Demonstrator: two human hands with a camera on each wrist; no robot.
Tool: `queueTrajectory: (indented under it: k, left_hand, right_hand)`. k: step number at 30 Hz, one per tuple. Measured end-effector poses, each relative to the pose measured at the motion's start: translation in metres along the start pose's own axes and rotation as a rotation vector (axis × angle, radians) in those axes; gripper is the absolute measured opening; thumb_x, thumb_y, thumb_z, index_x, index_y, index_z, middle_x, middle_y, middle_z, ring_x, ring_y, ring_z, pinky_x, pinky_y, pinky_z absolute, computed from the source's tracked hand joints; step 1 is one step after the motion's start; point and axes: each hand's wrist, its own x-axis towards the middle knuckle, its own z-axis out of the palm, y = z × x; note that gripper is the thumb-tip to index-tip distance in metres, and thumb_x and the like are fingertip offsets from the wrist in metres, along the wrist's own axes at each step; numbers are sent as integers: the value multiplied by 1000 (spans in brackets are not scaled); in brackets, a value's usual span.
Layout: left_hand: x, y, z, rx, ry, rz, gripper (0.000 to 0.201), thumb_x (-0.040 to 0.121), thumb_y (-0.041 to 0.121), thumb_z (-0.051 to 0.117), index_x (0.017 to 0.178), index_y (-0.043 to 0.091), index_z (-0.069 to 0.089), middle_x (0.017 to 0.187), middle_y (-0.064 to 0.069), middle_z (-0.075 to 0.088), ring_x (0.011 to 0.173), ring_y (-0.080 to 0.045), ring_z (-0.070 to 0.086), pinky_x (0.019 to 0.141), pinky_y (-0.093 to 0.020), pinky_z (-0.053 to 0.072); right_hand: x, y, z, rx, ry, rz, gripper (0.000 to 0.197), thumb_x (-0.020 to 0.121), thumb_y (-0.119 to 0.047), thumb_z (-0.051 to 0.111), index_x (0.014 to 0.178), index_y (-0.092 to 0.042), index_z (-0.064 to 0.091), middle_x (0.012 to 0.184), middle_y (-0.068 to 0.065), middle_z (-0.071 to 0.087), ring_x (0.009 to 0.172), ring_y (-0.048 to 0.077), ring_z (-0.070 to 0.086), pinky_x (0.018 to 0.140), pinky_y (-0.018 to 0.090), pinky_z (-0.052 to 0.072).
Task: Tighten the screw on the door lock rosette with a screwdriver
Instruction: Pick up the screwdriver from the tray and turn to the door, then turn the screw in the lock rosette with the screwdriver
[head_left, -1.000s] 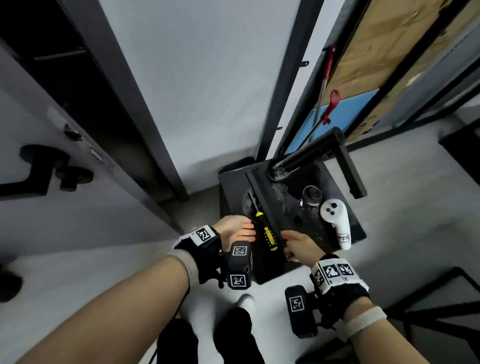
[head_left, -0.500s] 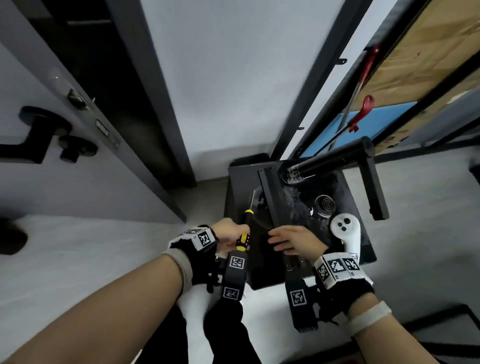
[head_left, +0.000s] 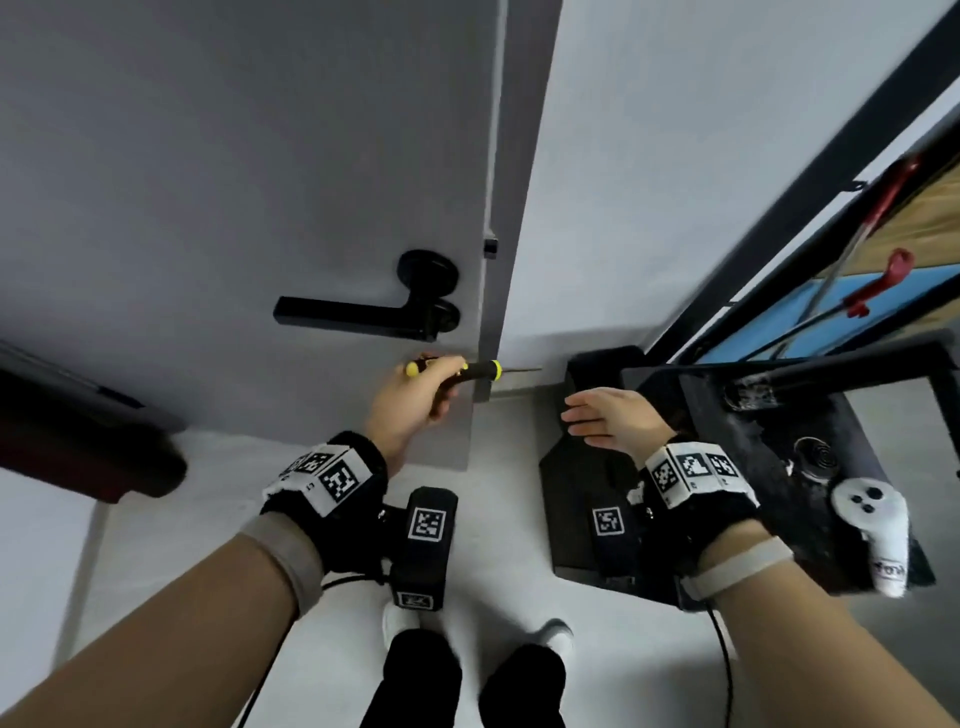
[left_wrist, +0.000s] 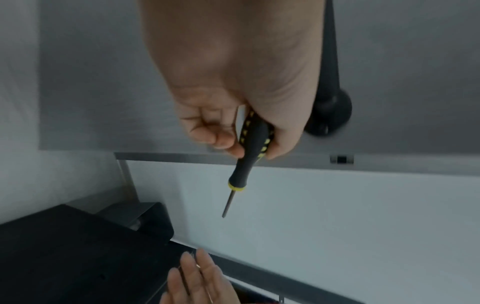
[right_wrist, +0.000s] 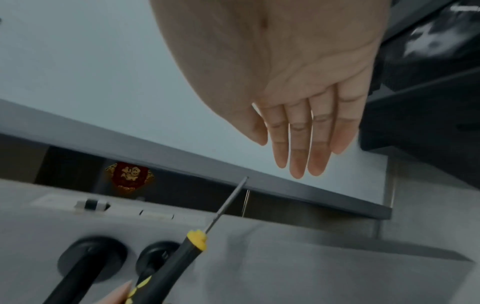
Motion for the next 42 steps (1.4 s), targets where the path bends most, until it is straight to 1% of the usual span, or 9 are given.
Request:
queueTrajectory:
  k: [5,8,15,19,21,27,33,38,42]
  left_hand:
    - [-3,-8,-37,-218,292,170,17,86,12,59,70,20,60,51,6,39,46,-7,35,46,-19,28]
    - [-2,-13,-43,-252,372,351,20,88,5,54,72,16,56,41,12,40,41,-6,33,43,-17,27]
    - [9,-29,-32,-227,392,867,12,78,23,58,71,14,54,45,11,52,41,-4,45,45,-15,39]
    - [19,-47,-27,-182,415,1134,13,82,24,55,72,17,55,58,-2,54,47,-21,49,51,-28,40]
    - [25,-52,-26,-134,405,1262,13,84,22,54,72,18,55,60,-3,55,46,-21,50,51,-28,39]
    - [28,-56,-32,91,418,1548,28,91,48,46,70,29,50,63,29,51,52,4,53,56,-6,38]
    - [36,-75,-50,239,477,1830,33,92,49,42,69,27,51,63,25,51,53,3,52,58,-7,35]
    - [52,-99,-38,124,612,1890,36,89,55,43,68,26,50,59,13,55,52,-7,56,59,-13,37]
    - [58,-109,-31,10,647,1879,37,87,58,46,73,24,52,59,6,58,51,-14,60,59,-14,39]
  right_hand:
    - [13,-21,53,70,2,-45,20,94,-9,43,79,-12,56,75,8,56,51,16,57,55,25,34]
    - [31,-25,69,90,-1,-100,18,95,-1,39,96,-11,54,79,12,53,36,4,56,51,23,38]
    - [79,-34,82,-137,-207,-587,69,79,18,53,140,-9,36,123,7,52,100,13,54,73,5,48]
    - [101,-33,82,-180,-370,-744,52,75,10,65,121,-10,52,103,-11,70,98,8,65,93,29,50]
    - [110,-33,83,-173,-401,-803,52,72,2,69,121,-9,54,114,-1,69,107,14,65,99,32,49]
    - [126,-35,82,-236,-325,-1008,45,73,1,72,115,-9,59,110,8,71,100,15,69,92,28,54]
    - [140,-23,93,-163,-258,-1283,35,78,-4,69,112,-10,61,101,-5,76,93,8,71,79,19,55]
    - [150,-15,99,-122,-249,-1410,31,82,-11,67,112,-14,62,109,-1,74,103,12,69,89,28,54]
    - [153,-11,103,-74,-254,-1423,26,82,-13,67,107,-14,62,106,-1,75,97,9,70,80,22,54]
